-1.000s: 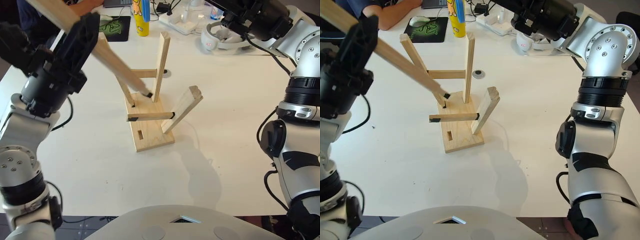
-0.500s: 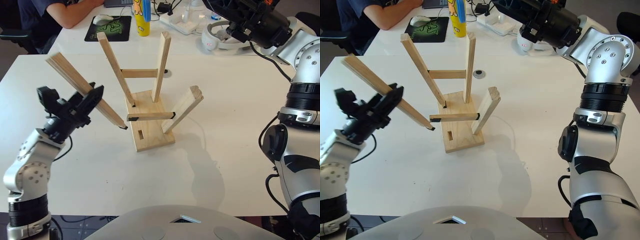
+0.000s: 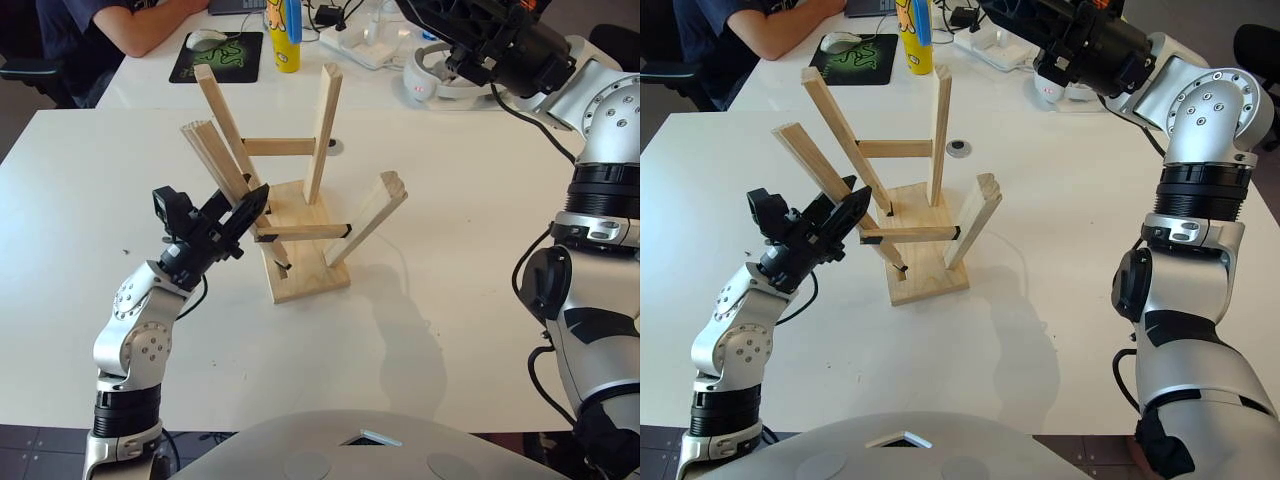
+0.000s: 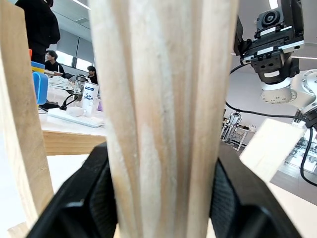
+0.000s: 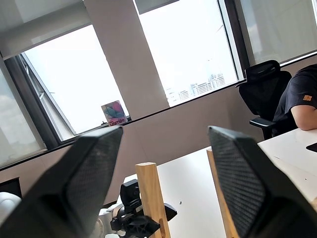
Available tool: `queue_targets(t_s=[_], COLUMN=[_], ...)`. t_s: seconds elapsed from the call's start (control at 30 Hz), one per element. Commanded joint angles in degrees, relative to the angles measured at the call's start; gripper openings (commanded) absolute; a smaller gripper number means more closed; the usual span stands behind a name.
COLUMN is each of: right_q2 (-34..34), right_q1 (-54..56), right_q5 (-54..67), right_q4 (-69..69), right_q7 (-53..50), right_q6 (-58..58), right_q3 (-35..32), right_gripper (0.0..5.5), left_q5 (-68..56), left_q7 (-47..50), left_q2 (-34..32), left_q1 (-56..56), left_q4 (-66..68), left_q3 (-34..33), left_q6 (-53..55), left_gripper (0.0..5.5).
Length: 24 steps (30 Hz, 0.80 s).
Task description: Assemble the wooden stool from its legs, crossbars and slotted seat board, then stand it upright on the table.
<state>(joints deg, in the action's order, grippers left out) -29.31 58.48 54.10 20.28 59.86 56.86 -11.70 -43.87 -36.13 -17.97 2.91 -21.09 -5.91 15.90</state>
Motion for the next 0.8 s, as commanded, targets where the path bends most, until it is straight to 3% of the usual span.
queue_targets(t_s=[0.03,0.33,0.8], right_q2=[0.42,0.62,0.18], right_q1=[1.57,1.51,1.48], right_q5=[-0.51,-0.05,-0.07], right_q4=[-0.34,-0.54,-0.81], right_q7=[0.13,-0.07,-0.24], right_q6=[0.70,1.77,2.56], right_q3=[0.16,-0.29,-1.13], right_gripper=[3.20,3.20,3.20], left_q5=[0.68,5.64,6.91], left_q7=[-0.49,-4.24,-9.58], left_q2=[0.71,3.64,-9.39], left_q1=[0.26,5.32,8.93], left_q4=[-0.25,11.16,5.86], left_q3=[1.36,3.73,1.31], left_q6=[0.42,-4.77,-2.89], left_gripper=[2.09,2.09,2.03])
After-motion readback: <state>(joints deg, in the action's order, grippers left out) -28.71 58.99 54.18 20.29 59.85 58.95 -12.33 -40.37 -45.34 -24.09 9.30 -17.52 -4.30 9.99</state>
